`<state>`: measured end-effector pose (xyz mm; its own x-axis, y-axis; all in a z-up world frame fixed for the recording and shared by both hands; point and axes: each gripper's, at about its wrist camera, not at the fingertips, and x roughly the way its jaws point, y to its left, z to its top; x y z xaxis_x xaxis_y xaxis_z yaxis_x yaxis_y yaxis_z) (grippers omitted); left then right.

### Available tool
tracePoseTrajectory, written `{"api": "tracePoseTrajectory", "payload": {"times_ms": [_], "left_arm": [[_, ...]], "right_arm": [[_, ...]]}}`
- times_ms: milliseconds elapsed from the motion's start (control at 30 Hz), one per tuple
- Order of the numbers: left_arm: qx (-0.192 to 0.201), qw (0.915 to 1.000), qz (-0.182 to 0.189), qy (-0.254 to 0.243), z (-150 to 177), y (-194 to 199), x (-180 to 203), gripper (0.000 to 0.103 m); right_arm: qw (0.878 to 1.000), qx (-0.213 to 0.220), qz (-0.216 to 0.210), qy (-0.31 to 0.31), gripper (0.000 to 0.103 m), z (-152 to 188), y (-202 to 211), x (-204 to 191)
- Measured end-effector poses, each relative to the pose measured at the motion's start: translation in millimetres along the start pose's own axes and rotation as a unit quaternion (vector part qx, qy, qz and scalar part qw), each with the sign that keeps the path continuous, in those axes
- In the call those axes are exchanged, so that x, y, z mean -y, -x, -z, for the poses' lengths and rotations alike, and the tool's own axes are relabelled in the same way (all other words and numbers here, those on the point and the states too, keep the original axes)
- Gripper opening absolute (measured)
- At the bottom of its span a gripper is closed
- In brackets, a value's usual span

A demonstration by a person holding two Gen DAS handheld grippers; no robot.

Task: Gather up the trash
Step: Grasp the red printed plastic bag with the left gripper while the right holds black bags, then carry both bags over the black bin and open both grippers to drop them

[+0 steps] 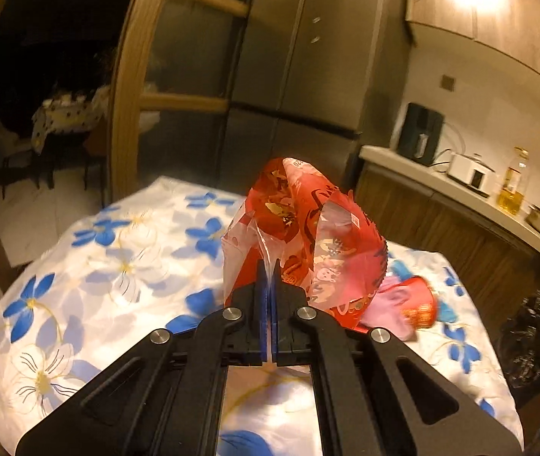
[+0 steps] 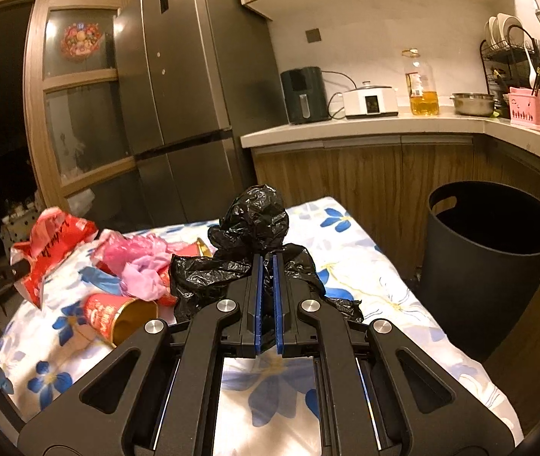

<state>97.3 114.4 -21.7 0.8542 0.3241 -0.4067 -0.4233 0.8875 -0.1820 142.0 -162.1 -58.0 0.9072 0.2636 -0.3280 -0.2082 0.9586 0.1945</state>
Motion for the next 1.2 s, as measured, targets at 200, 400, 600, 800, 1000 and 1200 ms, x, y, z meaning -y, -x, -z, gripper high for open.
{"api": "tracePoseTrajectory", "payload": {"times_ms": [200, 400, 600, 800, 1000, 1200], "left_arm": [[0.012, 0.9978, 0.053, -0.039, 3, 22, 47, 0.001], [0.01, 0.9929, 0.099, -0.065, 13, 28, 92, 0.001], [0.003, 0.9859, 0.144, -0.085, 21, 29, 135, 0.0], [0.001, 0.9746, 0.197, -0.107, 26, 31, 183, 0.0], [0.001, 0.9604, 0.248, -0.128, 31, 29, 236, 0.001], [-0.002, 0.9478, 0.285, -0.142, 36, 28, 279, 0.001]], "right_arm": [[1.0, 0.014, 0.002, -0.004, 0.005, -4, 20, 10], [0.999, 0.03, 0.019, -0.012, 0.005, -9, 37, 31], [0.997, 0.045, 0.051, -0.026, 0.005, -12, 54, 60], [0.994, 0.062, 0.089, -0.034, 0.005, -20, 65, 89], [0.987, 0.078, 0.131, -0.041, 0.005, -32, 70, 123], [0.98, 0.09, 0.172, -0.039, 0.005, -46, 68, 157]]}}
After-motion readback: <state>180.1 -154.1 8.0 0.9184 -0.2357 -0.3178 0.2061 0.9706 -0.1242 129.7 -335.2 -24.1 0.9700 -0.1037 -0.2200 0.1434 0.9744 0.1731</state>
